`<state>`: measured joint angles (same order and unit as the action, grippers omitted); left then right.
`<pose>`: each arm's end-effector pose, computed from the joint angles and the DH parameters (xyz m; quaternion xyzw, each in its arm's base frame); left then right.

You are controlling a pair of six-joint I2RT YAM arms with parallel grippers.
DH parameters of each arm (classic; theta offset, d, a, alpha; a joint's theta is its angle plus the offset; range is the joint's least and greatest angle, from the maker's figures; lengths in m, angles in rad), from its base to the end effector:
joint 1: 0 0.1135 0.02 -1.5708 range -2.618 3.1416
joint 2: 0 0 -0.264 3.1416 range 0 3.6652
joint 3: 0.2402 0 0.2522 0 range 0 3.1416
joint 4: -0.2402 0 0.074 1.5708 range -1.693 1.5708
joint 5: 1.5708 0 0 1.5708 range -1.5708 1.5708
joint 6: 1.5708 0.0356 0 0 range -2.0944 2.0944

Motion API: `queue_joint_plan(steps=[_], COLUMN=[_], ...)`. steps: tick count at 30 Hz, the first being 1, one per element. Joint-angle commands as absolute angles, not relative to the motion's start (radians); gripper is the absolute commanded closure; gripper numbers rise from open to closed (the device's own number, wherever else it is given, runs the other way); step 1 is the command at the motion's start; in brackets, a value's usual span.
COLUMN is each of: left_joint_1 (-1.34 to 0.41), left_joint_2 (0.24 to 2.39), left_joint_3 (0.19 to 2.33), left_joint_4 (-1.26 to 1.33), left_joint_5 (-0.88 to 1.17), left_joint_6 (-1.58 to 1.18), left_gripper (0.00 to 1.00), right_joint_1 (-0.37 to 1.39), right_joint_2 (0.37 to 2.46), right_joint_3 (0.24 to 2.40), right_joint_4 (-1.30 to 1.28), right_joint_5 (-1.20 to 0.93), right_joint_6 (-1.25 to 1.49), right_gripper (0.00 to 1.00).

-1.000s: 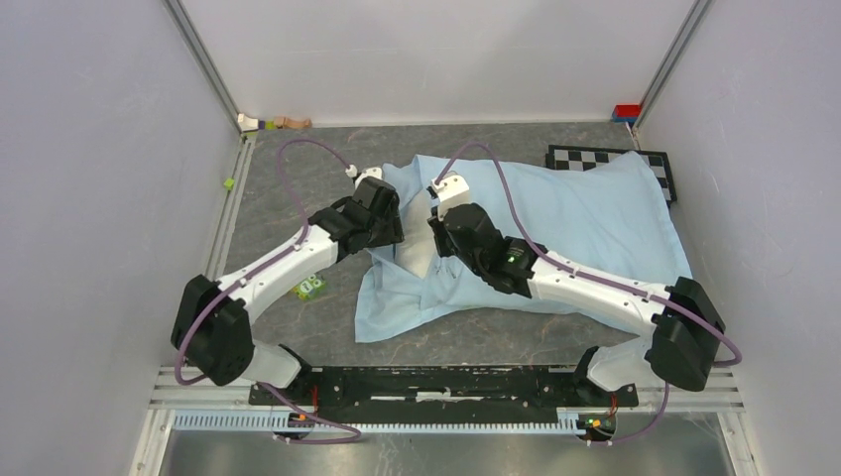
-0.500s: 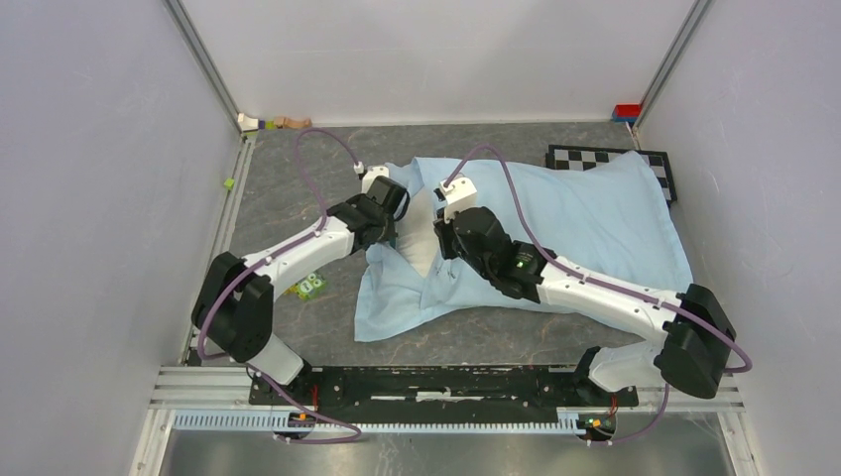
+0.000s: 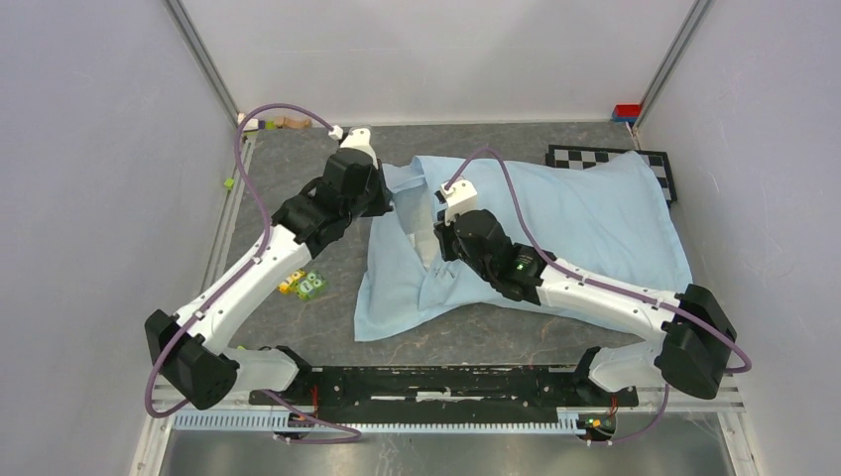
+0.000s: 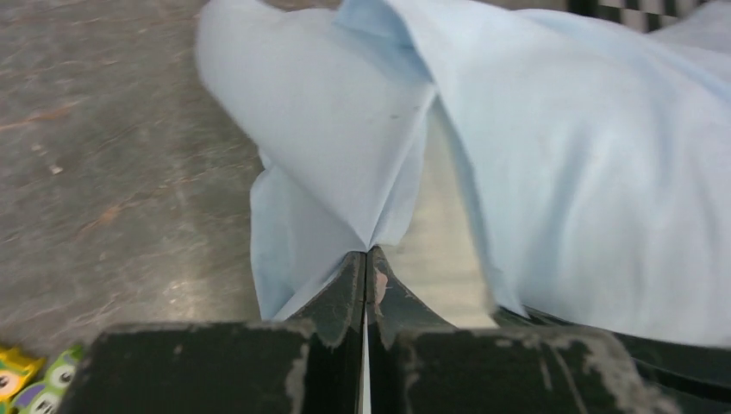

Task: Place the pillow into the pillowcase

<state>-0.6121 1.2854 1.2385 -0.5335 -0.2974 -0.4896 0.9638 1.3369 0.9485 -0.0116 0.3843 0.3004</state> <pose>0.2380 -0.1544 0.3560 -0.0170 0.8728 -0.1349 0.4687 0.1860 0.2444 0.2914 -0.1667 0.8079 0.1920 0.5316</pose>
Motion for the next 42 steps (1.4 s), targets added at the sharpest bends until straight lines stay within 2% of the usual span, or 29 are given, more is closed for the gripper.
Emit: queue_joint_plan(steps=[1, 6, 12, 15, 19, 23, 27, 28, 31, 33, 36, 42], left_joint_1=[-0.611, -0.610, -0.604, -0.605, -0.606, -0.608, -0.610, -0.613, -0.632, -0.637, -0.647, -0.766], left_joint_2=[1.264, 1.295, 1.390, 1.449, 1.575, 1.654, 1.602, 1.564, 1.440, 1.360, 1.239, 1.118], left_joint_3=[1.348, 1.391, 1.163, 1.044, 1.044, 1.134, 1.171, 1.162, 1.125, 1.101, 1.058, 1.086], left_joint_4=[-0.503, -0.427, -0.155, -0.006, 0.089, 0.015, -0.076, -0.093, -0.173, -0.244, -0.324, -0.500], left_joint_5=[-0.080, 0.129, 0.291, 0.305, 0.292, 0.215, 0.220, 0.221, 0.191, 0.165, 0.105, -0.067], left_joint_6=[-0.481, -0.571, -0.802, -0.882, -0.882, -0.835, -0.800, -0.792, -0.759, -0.738, -0.715, -0.640], left_gripper=[0.98, 0.98, 0.98, 0.98, 0.98, 0.98, 0.96, 0.91, 0.64, 0.55, 0.48, 0.45], right_joint_1=[0.962, 0.962, 0.963, 0.968, 0.975, 0.992, 0.993, 0.991, 0.991, 0.990, 0.989, 0.987], right_joint_2=[1.326, 1.308, 1.178, 1.106, 1.067, 1.095, 1.116, 1.118, 1.123, 1.123, 1.119, 1.090], right_joint_3=[0.983, 1.001, 0.988, 0.988, 1.002, 1.018, 0.992, 0.987, 0.971, 0.958, 0.924, 0.795], right_joint_4=[0.014, 0.003, 0.003, 0.003, 0.003, -0.038, -0.056, -0.058, -0.060, -0.059, -0.059, -0.027], right_joint_5=[0.379, 0.389, 0.428, 0.444, 0.406, 0.383, 0.383, 0.386, 0.402, 0.425, 0.468, 0.551], right_joint_6=[0.287, 0.287, 0.313, 0.312, 0.300, 0.293, 0.304, 0.305, 0.306, 0.308, 0.327, 0.387], right_gripper=[1.00, 1.00, 1.00, 1.00, 1.00, 1.00, 1.00, 1.00, 1.00, 1.00, 1.00, 1.00])
